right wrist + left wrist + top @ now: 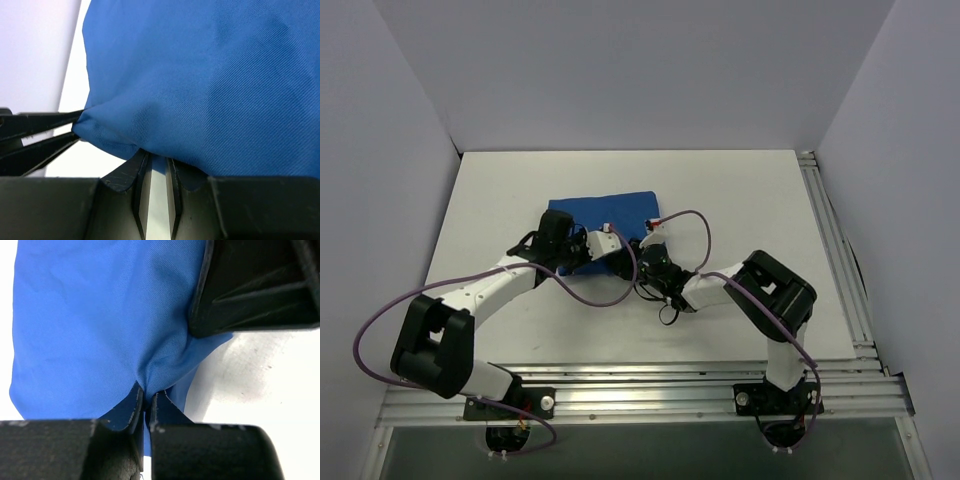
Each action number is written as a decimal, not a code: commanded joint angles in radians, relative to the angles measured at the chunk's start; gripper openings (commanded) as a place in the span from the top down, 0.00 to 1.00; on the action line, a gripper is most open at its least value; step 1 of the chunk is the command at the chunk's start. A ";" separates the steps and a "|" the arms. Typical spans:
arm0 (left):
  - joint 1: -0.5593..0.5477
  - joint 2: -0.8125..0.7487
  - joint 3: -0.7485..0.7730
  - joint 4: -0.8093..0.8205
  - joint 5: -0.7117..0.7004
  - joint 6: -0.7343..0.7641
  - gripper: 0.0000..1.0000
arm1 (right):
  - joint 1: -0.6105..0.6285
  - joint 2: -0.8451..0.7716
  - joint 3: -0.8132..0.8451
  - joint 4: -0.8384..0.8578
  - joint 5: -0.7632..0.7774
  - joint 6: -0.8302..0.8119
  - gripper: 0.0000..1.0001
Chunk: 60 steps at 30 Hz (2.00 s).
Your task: Prepare the surgical pack
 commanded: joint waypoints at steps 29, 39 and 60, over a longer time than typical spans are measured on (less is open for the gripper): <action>-0.001 -0.032 0.109 0.046 0.204 -0.042 0.98 | -0.030 0.305 0.149 0.419 0.253 0.294 0.87; -0.001 -0.035 0.119 -0.045 0.208 0.014 0.98 | -0.071 0.327 0.148 0.380 0.407 0.331 0.84; -0.003 0.019 0.099 -0.176 0.156 0.133 0.66 | -0.103 0.034 -0.088 0.089 0.029 0.274 0.68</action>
